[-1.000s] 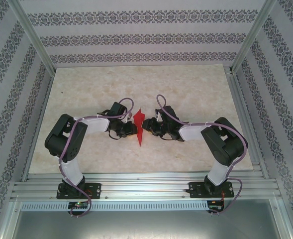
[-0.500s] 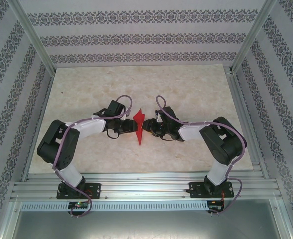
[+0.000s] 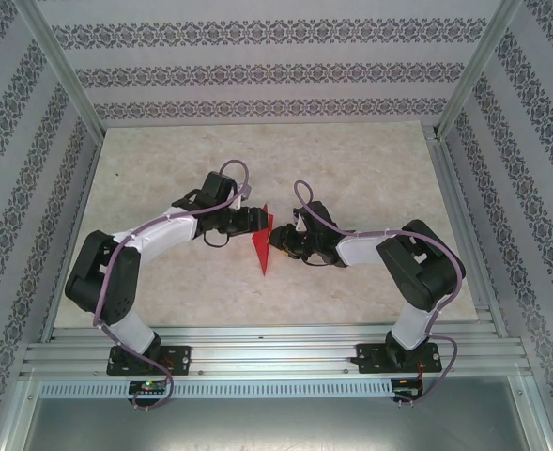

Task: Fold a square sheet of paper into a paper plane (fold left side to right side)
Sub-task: Fold the wing for the fifth time at the center of the table.

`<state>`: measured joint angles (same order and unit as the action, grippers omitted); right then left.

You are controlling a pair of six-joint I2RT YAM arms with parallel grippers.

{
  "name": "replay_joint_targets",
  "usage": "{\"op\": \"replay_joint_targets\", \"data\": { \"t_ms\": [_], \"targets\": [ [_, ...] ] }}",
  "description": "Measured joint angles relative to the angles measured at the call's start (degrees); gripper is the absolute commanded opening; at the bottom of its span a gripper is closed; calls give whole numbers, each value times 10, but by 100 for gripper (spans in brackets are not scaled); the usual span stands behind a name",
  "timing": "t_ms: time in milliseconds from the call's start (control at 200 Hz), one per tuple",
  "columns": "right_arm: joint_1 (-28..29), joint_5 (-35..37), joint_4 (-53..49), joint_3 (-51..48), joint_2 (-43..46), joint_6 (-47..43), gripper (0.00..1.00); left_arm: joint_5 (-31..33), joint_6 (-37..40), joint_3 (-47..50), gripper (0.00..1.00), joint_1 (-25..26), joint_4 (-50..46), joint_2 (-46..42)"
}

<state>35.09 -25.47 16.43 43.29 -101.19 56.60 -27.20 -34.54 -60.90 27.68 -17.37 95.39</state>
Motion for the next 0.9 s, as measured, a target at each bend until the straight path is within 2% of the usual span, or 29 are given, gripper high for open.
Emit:
{"op": "replay_joint_targets", "data": {
  "t_ms": [245,515,744,899],
  "targets": [
    [0,1,-4,1,0,-9,36,-9,-16,-16,63,9,0,48],
    [0,4,-11,1,-3,-11,36,-12,-52,-16,63,10,-13,48],
    [0,4,-11,1,-5,-12,36,-24,-144,6,61,10,-16,22],
    [0,4,-11,1,-5,-12,36,-9,-197,2,59,12,-36,21]
  ]
}}
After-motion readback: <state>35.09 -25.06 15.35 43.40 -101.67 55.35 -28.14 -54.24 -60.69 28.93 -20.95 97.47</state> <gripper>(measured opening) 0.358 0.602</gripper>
